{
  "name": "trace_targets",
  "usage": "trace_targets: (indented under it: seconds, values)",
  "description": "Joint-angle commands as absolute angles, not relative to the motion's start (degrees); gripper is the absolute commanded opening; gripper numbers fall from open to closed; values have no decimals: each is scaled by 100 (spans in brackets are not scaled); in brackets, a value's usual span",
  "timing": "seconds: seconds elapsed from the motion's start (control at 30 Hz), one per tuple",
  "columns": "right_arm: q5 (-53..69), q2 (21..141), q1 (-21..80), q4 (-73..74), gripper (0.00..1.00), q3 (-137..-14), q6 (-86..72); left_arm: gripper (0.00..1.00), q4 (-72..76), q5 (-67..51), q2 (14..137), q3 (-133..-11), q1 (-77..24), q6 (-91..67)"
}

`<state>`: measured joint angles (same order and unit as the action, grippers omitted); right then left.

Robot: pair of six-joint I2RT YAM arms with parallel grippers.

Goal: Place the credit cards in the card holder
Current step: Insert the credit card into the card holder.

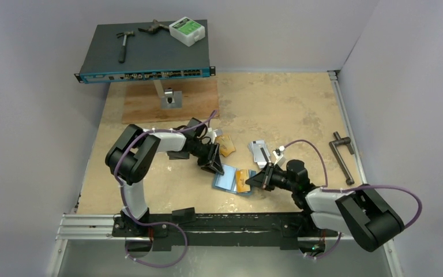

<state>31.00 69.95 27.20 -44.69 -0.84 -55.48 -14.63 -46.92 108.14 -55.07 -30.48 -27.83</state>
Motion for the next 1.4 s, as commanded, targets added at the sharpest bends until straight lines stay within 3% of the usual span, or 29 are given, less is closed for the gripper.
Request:
trace_targets:
  seconds: [0.0,1.37]
  values:
    - [3046,6588,2703,-3944,0,207,-5336,31,-1490,-4604,10630,-5478,-2951,-2601]
    - [3342,8543,2699,-5767,0,18,-5588,24,-1525,-4711,10630,-5581,-3012,-2571]
